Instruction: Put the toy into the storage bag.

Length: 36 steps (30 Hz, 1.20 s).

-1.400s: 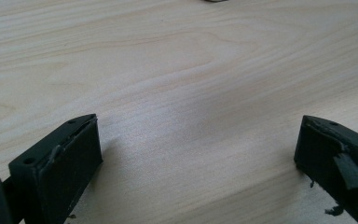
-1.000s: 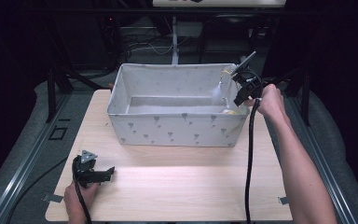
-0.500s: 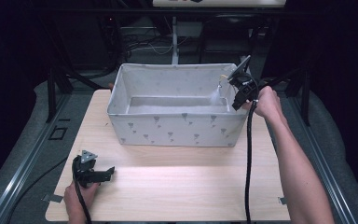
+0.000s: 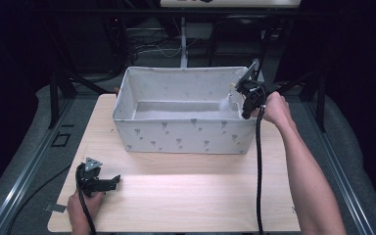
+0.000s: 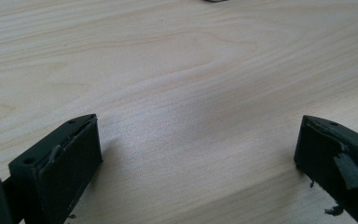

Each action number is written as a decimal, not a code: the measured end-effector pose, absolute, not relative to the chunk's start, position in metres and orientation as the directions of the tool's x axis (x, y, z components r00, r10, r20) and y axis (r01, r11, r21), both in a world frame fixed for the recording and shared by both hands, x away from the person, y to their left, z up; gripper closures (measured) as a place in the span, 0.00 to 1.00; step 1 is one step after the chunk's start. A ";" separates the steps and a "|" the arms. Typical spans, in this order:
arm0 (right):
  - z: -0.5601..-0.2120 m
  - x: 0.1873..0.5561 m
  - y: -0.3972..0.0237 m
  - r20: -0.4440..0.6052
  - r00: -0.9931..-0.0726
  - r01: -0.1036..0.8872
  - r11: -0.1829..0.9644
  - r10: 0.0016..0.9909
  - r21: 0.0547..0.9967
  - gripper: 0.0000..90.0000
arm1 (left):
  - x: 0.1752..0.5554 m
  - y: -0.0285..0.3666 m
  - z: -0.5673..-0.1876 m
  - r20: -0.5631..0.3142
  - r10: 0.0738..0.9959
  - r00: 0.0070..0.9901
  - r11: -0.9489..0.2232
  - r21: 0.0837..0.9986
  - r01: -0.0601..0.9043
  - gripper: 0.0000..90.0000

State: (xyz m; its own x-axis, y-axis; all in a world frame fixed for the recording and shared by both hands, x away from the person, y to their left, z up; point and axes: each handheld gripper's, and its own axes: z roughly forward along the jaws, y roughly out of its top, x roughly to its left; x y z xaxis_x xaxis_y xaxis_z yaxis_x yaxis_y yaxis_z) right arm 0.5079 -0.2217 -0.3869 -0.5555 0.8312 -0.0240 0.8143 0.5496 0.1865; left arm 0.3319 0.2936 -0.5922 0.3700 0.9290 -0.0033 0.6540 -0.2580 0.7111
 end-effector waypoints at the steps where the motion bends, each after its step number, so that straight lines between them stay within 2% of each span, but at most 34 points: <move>1: -0.387 0.508 -0.221 -0.022 -0.549 0.821 0.544 0.835 0.175 0.97 | 0.332 0.294 -0.592 -0.003 0.929 0.371 -0.258 0.712 0.653 0.01; 8: -0.387 0.510 -0.223 -0.023 -0.544 0.827 0.541 0.839 0.152 0.98 | 0.332 0.294 -0.592 -0.003 0.929 0.370 -0.258 0.711 0.654 0.01; 17: -0.387 0.508 -0.222 -0.017 -0.540 0.828 0.535 0.841 0.169 0.96 | 0.332 0.294 -0.592 -0.003 0.929 0.370 -0.259 0.712 0.653 0.01; 26: -0.363 0.498 -0.226 -0.004 -0.542 0.813 0.526 0.840 0.250 0.77 | 0.332 0.294 -0.592 -0.003 0.929 0.371 -0.259 0.710 0.654 0.01; 36: -0.333 0.474 -0.222 0.012 -0.580 0.767 0.542 0.814 0.344 0.45 | 0.332 0.293 -0.592 -0.001 0.930 0.368 -0.257 0.713 0.652 0.01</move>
State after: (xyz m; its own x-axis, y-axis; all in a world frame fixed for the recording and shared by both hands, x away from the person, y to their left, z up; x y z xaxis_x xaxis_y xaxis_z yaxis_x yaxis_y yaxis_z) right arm 0.4743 -0.2224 -0.3326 -0.5802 0.8144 0.0116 0.7670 0.5415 0.3442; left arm 0.3320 0.2934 -0.5925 0.3677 0.9299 -0.0006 0.6518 -0.2573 0.7134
